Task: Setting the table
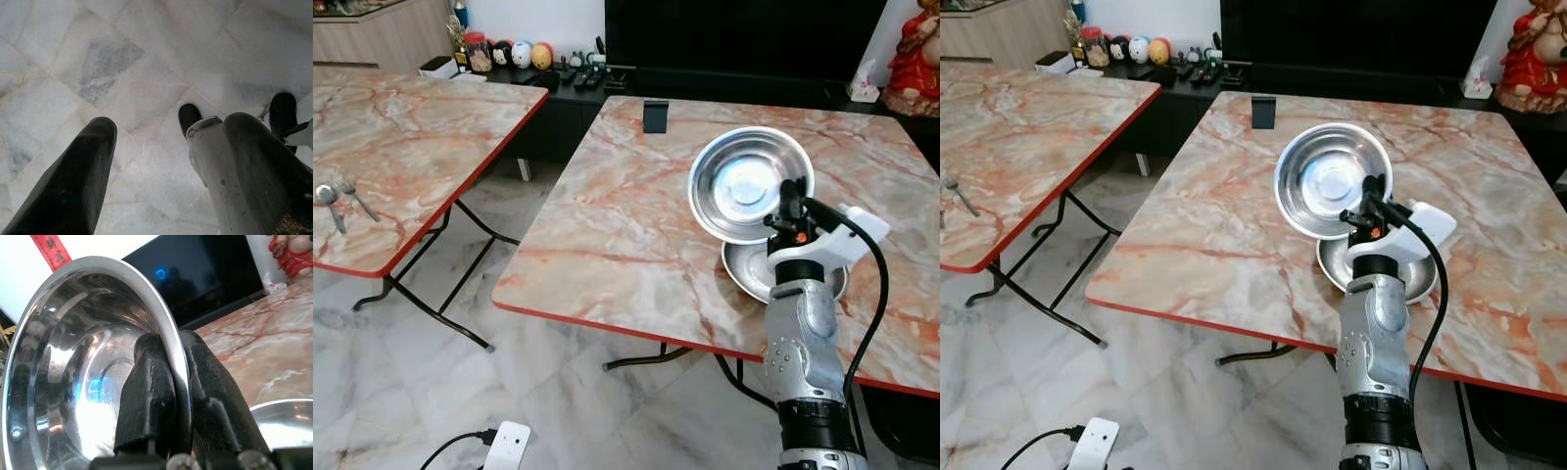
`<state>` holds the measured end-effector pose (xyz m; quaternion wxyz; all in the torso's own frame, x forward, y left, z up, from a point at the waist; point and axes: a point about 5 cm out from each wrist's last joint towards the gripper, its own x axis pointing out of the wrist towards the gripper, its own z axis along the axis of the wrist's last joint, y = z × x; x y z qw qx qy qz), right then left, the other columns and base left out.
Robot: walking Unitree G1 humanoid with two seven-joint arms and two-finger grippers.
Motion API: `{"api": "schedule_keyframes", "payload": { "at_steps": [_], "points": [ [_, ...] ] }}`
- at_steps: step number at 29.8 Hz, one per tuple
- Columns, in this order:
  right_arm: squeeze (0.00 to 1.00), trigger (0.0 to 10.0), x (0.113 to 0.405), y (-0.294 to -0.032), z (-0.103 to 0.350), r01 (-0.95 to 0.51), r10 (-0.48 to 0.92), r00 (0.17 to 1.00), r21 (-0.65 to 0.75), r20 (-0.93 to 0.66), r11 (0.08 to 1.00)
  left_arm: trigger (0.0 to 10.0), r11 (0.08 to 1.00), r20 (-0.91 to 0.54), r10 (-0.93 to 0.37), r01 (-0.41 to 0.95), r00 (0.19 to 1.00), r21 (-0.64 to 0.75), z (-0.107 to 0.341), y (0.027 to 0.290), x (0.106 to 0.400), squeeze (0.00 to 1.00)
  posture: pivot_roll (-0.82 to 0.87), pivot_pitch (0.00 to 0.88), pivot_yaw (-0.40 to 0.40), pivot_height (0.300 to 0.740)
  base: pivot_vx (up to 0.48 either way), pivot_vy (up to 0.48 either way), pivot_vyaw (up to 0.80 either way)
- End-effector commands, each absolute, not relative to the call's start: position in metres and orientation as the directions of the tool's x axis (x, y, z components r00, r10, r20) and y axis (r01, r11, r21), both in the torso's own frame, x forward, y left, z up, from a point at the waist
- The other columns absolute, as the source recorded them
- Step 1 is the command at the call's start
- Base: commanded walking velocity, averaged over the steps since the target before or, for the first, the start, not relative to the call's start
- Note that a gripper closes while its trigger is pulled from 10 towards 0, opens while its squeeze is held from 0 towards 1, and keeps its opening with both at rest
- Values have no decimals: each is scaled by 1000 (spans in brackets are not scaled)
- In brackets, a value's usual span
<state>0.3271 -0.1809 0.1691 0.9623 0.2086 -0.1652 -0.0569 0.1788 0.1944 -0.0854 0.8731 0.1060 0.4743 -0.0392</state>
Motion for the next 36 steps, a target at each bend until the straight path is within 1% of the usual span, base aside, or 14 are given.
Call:
{"api": "schedule_keyframes", "payload": {
  "at_steps": [1,2,6,7,10,12,15,17,19,20,21,22,28,36],
  "points": [
    [0,10000,328,-187,174,62,-205,929,417,308,907,10000,977,-843,37,158,537,144,-86,196,177,0,-11,0,-11,731,0,0,0],
    [0,10000,328,-188,173,68,-209,929,415,306,907,10000,977,-843,37,158,537,144,-86,196,177,0,-11,0,-11,731,0,0,0],
    [0,10000,325,-217,173,213,-345,894,406,286,889,10000,978,-843,38,153,537,142,-86,196,177,0,-10,0,-11,731,0,0,0],
    [0,10000,322,-230,172,280,-409,871,408,273,869,10000,978,-843,38,152,537,141,-86,196,178,0,-13,0,-6,731,0,0,0],
    [0,10000,318,-254,170,379,-500,834,416,234,827,10000,978,-843,39,152,537,142,-86,197,178,0,-24,0,1,731,0,0,0],
    [0,10000,317,-259,167,404,-525,829,440,195,802,10000,978,-843,39,154,537,143,-85,197,178,0,-27,0,3,731,0,0,0],
    [0,10000,317,-260,164,413,-530,831,448,171,793,10000,977,-843,39,155,537,144,-85,198,179,0,-25,0,5,731,0,0,0],
    [0,10000,320,-258,157,440,-534,838,439,114,783,10000,977,-842,39,156,538,144,-85,198,179,0,-23,0,8,731,0,0,0],
    [0,10000,322,-257,148,474,-556,831,501,15,724,10000,977,-842,38,158,538,145,-85,198,179,0,-24,0,11,731,0,0,0],
    [0,10000,322,-257,148,474,-556,831,501,15,724,10000,977,-842,38,158,538,145,-85,198,179,0,-24,0,11,731,0,0,0],
    [0,10000,324,-255,149,459,-557,831,563,2,687,10000,976,-842,38,160,538,147,-85,199,180,0,-19,0,13,731,0,0,0],
    [0,10000,324,-255,149,454,-556,831,578,1,678,10000,976,-842,38,161,538,147,-85,199,180,0,-19,0,13,731,0,0,0],
    [0,10000,330,-251,154,475,-539,840,562,-62,677,10000,975,-841,43,162,540,154,-84,200,180,0,-19,0,18,731,0,0,0],
    [0,10000,336,-258,151,573,-559,806,486,-192,660,10000,974,-840,41,166,541,155,-84,200,181,0,-22,0,26,731,0,0,0]
  ]
}}
